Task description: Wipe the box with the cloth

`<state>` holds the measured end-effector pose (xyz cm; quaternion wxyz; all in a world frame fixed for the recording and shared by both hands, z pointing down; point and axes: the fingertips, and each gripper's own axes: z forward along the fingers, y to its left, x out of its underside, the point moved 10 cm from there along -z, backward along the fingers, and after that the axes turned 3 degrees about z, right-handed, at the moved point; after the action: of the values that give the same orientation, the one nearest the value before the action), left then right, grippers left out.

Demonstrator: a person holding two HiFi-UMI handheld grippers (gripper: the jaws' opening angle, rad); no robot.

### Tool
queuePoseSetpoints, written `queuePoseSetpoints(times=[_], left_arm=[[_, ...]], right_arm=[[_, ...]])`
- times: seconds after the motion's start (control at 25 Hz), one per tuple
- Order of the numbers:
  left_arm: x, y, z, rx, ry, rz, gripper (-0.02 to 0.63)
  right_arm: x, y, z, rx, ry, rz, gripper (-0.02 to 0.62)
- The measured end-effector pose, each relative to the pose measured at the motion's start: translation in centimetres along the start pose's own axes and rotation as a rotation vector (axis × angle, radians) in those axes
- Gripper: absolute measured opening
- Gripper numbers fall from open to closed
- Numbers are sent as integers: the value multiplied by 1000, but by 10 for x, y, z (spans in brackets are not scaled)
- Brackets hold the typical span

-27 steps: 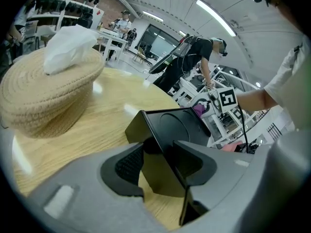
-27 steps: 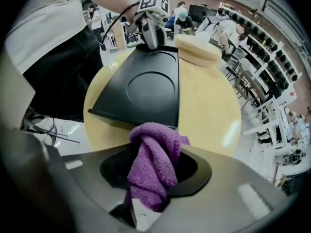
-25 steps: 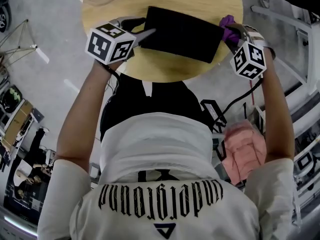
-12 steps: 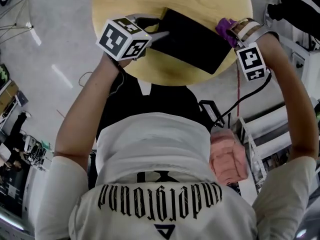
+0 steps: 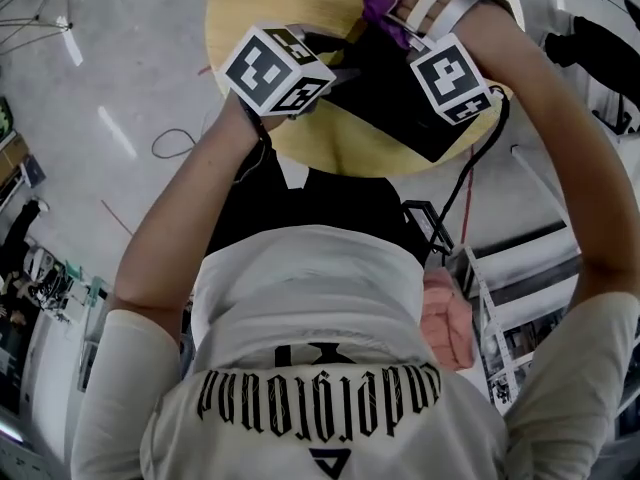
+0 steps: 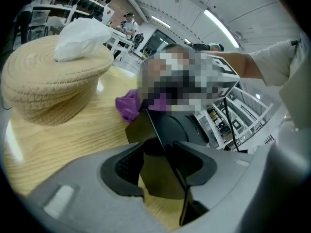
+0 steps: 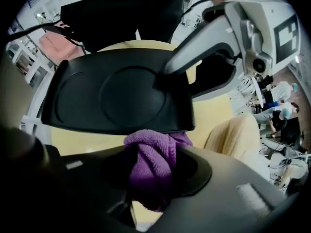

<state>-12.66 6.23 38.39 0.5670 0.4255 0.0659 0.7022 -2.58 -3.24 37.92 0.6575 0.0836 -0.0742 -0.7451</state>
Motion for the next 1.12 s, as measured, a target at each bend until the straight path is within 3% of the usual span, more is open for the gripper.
queuePoseSetpoints(times=[0.16,0.32,0.64,0.88,1.04,1.12], left_arm=[[-1,0,-2,-2,-2,-1,207],[-5,2,-4,-13,12,21,207],[-6,11,5,-5,25,7,207],[-7,21,16,-6,30,-1,207],[-8,28,28,-11,33,-19,207],[-9,31,34,-18,30,-28,207]], right_arm=[[-1,-22,-2,59,-2,-4,156],[5,-14,-9,67,-13,55,156],[21,86,-23,-72,-23,209,155],[33,171,-29,-152,12,436,156],[36,197,-24,-127,9,681,158],[41,205,-18,-98,16,853,160]])
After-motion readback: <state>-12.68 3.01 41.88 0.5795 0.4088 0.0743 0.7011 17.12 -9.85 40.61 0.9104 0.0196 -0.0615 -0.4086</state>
